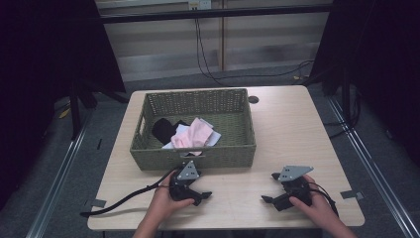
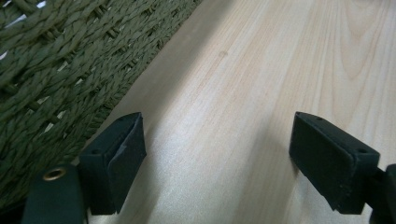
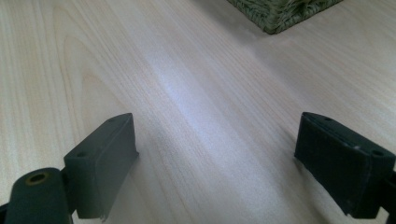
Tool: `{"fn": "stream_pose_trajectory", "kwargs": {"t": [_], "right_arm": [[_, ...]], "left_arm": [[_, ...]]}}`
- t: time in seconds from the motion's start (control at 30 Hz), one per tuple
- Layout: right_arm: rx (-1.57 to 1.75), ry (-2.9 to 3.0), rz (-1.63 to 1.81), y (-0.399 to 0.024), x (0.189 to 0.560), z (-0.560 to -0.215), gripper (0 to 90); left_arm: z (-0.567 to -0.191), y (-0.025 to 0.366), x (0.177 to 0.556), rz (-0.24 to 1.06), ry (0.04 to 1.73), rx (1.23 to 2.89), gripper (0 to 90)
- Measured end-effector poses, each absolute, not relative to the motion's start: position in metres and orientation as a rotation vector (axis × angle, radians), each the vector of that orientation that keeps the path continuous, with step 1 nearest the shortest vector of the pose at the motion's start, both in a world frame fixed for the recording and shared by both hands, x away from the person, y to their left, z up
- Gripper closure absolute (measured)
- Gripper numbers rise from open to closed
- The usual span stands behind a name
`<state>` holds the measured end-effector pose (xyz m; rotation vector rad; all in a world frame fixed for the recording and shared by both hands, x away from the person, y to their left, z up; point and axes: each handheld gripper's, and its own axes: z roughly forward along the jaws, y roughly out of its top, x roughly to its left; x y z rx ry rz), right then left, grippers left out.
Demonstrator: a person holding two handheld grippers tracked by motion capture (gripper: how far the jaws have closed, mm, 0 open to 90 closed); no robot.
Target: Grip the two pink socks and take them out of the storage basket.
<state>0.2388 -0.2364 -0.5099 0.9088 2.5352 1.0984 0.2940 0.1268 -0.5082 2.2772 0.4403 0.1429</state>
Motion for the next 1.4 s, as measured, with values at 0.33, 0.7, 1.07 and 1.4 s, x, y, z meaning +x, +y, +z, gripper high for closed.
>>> {"fn": "stream_pose_trajectory", "kwargs": {"t": [0.33, 0.7, 1.07, 1.4], "right_arm": [[0.908, 2.536, 1.102, -0.236, 0.239, -0.51, 11.8], [0.907, 2.536, 1.103, -0.236, 0.239, -0.51, 11.8], [0.906, 2.536, 1.103, -0.237, 0.239, -0.51, 11.8], [0.906, 2.536, 1.103, -0.236, 0.239, -0.51, 11.8]], "left_arm": [[-0.496, 0.122, 0.296, 0.113, 0.448, 2.412, 21.7], [-0.457, 0.115, 0.311, -0.035, 0.496, 2.543, 25.1], [-0.439, 0.12, 0.323, -0.083, 0.539, 2.566, 26.5], [-0.417, 0.117, 0.331, -0.123, 0.548, 2.607, 26.6]]}}
